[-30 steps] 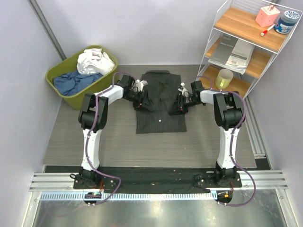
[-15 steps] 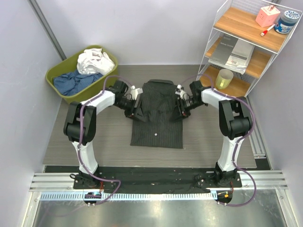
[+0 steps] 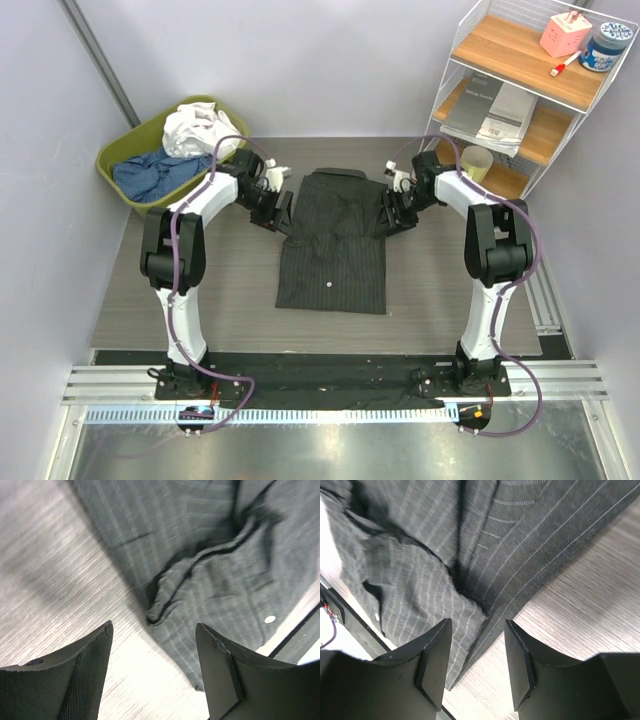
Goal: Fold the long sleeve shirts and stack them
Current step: Fold the shirt
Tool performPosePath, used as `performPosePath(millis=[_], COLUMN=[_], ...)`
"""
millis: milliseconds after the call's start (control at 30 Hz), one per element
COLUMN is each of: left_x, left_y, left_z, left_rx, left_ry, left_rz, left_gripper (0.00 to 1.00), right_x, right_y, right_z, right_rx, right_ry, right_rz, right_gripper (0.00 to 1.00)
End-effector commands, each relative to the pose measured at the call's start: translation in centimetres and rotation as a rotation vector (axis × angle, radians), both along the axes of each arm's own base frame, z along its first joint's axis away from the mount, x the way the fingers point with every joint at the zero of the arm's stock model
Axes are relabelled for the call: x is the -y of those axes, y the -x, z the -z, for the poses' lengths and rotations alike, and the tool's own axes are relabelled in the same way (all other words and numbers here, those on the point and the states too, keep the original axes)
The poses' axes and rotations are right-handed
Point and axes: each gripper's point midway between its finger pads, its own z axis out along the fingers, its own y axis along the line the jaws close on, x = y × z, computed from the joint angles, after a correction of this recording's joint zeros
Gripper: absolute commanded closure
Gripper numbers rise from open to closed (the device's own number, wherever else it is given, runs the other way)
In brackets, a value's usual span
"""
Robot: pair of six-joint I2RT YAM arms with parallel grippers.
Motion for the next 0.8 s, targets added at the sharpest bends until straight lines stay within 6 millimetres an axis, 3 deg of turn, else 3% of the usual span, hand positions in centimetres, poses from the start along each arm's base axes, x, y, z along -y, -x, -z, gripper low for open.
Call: performPosePath(millis=[0,200,567,767], left_x=[-1.1,-0.9,0.1,0.6], left_y=[0.1,0.6,0.6,0.7], left_z=[0.6,1.5,1.3,2.4], left_rx=[-0.009,-0.047,-0.046,-0.062], left_ry=[-0.068,-0.052,-0.009,-0.028], left_rz=[0.014,0.022,0.027,0.034], left_gripper=[0.32,0.36,0.39,0.39], right_x=[-0.4,-0.5,-1.3,-2.0], right_y=[0.0,0.1,0.2,0.4], right_z=[-0.1,1.2,1.4,1.4], right_rx=[0.011,-0.013,-0.030,-0.051], right_ry=[0.011,0.015,-0.018,-0.056], right_rz=[-0.031,-0.041,-0.053,-0.058], right_gripper=[0.48,0.50,0.56,0.63])
